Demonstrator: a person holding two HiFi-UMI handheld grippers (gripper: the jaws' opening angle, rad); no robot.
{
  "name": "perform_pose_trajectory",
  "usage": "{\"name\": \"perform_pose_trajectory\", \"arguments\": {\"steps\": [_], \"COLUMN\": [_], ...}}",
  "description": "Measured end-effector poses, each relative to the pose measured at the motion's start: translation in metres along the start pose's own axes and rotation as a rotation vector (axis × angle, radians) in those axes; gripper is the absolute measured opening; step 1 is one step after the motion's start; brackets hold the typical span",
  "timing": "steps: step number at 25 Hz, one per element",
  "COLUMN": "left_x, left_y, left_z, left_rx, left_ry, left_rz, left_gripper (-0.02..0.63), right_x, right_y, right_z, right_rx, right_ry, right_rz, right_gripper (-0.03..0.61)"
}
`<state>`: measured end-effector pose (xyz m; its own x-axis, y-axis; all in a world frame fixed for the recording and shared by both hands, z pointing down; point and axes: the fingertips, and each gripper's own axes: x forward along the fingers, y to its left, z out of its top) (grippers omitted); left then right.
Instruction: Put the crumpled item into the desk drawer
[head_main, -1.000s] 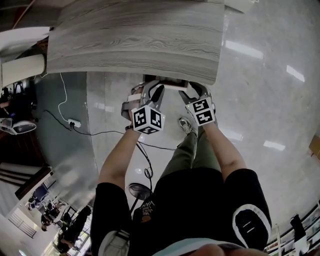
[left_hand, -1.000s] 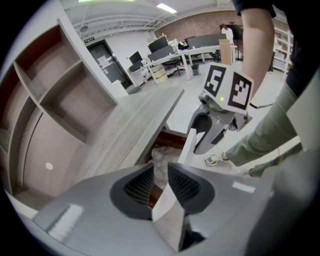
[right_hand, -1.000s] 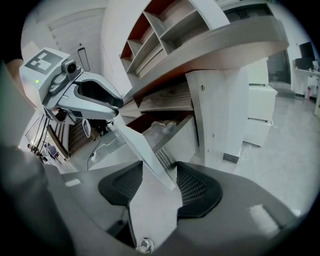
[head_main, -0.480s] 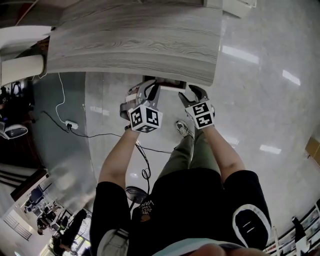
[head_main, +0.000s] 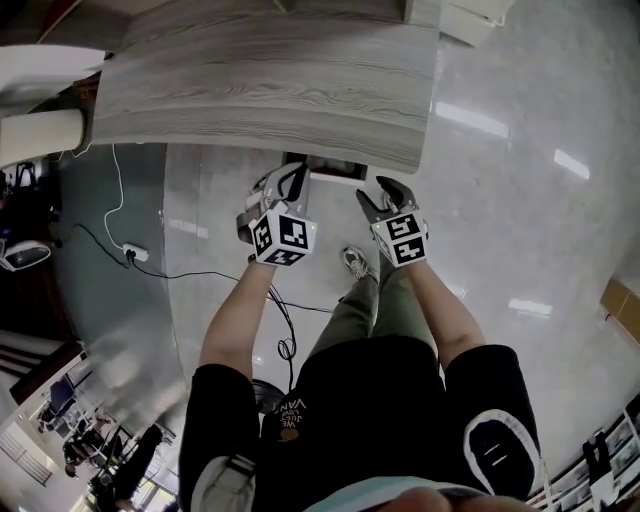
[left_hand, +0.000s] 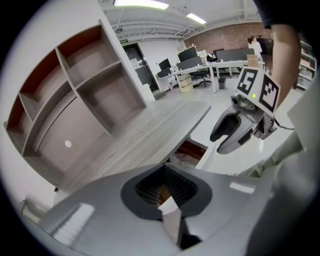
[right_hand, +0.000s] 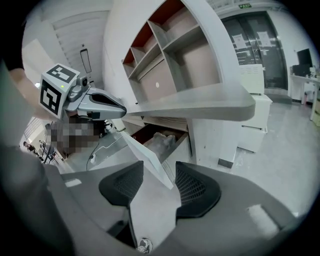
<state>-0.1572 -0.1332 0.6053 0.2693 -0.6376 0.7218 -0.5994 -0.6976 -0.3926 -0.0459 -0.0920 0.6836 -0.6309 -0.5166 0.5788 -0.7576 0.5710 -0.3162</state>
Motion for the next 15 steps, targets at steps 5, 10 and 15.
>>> {"name": "perform_pose_trajectory", "arguments": {"steps": [5,10,15], "left_x": [-0.009,-0.025,-0.046], "left_y": [0.002,0.005,0.007], "left_z": [0.0,0.007,0.016], "left_rx": [-0.05,-0.114,-0.184], "left_ry": [-0.042,-0.089,-0.141], "left_rz": [0.018,0.035,0.05], "left_gripper": [0.052,0.052,0.052], "right_x": [-0.016,-0.032,-0.049], "right_y": [0.002,0.008,0.018], "right_z": [0.013,0.03,0.046], "right_rx": [-0.032,-0.06,-0.085], "right_ry": [-0.033,-0.078,-0.11], "right_rz": [-0.036,-0.064,-0.071], "right_gripper": [0.089,0.005,0.003]}}
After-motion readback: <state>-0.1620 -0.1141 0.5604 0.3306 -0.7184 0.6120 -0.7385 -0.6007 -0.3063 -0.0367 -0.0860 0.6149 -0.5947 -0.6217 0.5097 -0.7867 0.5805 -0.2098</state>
